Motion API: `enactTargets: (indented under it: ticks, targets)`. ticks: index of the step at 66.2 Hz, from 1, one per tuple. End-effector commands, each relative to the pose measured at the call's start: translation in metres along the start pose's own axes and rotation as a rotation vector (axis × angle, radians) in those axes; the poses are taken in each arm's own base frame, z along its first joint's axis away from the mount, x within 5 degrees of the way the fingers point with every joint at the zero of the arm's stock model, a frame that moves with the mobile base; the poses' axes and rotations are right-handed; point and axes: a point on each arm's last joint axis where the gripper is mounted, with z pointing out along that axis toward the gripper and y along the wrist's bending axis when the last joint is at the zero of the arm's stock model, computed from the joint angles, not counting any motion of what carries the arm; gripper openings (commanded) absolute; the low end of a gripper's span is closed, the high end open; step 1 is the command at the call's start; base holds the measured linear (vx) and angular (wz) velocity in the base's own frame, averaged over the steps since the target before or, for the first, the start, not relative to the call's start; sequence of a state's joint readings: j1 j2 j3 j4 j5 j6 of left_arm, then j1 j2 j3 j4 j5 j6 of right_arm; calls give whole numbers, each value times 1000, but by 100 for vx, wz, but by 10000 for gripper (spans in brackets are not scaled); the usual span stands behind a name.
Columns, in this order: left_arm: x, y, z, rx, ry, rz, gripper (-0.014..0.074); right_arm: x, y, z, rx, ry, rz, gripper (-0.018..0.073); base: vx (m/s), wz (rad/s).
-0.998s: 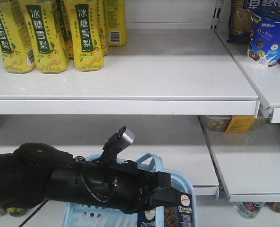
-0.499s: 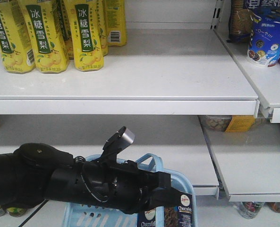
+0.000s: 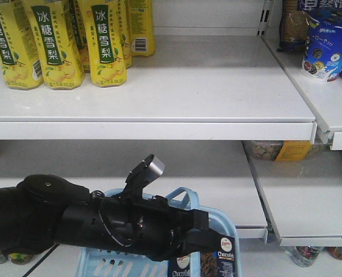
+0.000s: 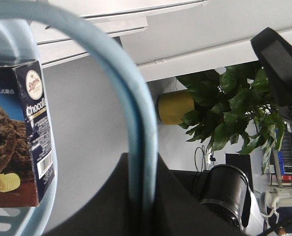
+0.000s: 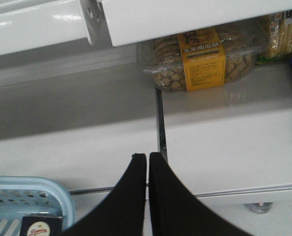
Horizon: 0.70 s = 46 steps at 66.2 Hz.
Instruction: Left arm holds basket, right arm returns cookies
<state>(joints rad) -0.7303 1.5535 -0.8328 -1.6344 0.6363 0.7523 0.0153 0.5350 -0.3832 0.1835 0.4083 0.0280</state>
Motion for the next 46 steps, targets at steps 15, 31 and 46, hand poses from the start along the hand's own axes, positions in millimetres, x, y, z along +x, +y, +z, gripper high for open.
enactTargets:
  ticks: [15, 31, 46]
  targets:
    - [-5, -22, -11, 82, -40, 21, -6, -6, 15, 18, -103, 75, 76, 182, 0, 0]
    - [-5, -22, -11, 82, -40, 21, -6, 9, 33, 37, -188, 244, 8, 368, 0, 0]
    - [-5, -22, -11, 82, -40, 21, -6, 25, 48, 54, -228, 393, 14, 452, 0, 0]
